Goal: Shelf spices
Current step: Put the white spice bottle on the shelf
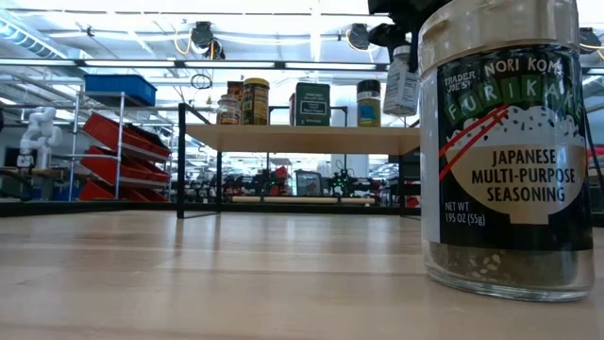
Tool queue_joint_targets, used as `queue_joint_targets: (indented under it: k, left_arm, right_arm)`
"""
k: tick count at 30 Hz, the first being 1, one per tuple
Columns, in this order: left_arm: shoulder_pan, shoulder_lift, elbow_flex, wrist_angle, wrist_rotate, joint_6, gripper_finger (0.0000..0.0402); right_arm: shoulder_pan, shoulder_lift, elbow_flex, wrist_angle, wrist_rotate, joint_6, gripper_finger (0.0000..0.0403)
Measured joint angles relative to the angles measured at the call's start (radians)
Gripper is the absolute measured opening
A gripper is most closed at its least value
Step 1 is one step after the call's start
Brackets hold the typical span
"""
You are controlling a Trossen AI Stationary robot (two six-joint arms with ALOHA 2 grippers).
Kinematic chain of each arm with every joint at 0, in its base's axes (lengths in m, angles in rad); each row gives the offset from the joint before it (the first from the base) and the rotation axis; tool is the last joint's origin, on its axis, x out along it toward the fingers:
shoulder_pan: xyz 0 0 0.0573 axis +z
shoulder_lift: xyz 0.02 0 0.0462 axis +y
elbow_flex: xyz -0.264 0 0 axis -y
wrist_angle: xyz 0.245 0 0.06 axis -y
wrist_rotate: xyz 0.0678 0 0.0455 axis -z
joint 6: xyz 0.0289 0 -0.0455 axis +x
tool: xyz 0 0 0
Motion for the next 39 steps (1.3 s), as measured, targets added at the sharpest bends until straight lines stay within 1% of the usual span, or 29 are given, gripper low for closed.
queue_joint_targets:
  k: [4, 12, 16, 22, 28, 39]
  left_arm:
    - [0.000, 0.000, 0.000, 0.000, 0.000, 0.000, 0.0195]
    - [0.000, 0.000, 0.000, 0.001, 0.000, 0.000, 0.0195]
    - [0.000, 0.000, 0.000, 0.001, 0.000, 0.000, 0.0195]
    - [0.000, 0.000, 0.000, 0.001, 0.000, 0.001, 0.0195]
    - [0.000, 0.000, 0.000, 0.001, 0.000, 0.001, 0.0195]
    - [0.000, 0.000, 0.000, 0.001, 0.000, 0.002, 0.0195]
  right_arm:
    - [0.001, 0.000, 0.000, 0.019, -0.001, -0.055, 0.0196]
    - [0.003, 0.006, -0.001, 0.031, -0.008, -0.054, 0.0196]
    - [0.003, 0.004, -0.025, 0.045, -0.008, -0.081, 0.0196]
    - [0.003, 0.005, -0.082, 0.060, -0.009, -0.071, 0.0196]
    - [0.003, 0.005, -0.100, 0.072, -0.007, -0.054, 0.0197]
    - [0.002, 0.004, -0.099, 0.092, -0.008, -0.041, 0.0231]
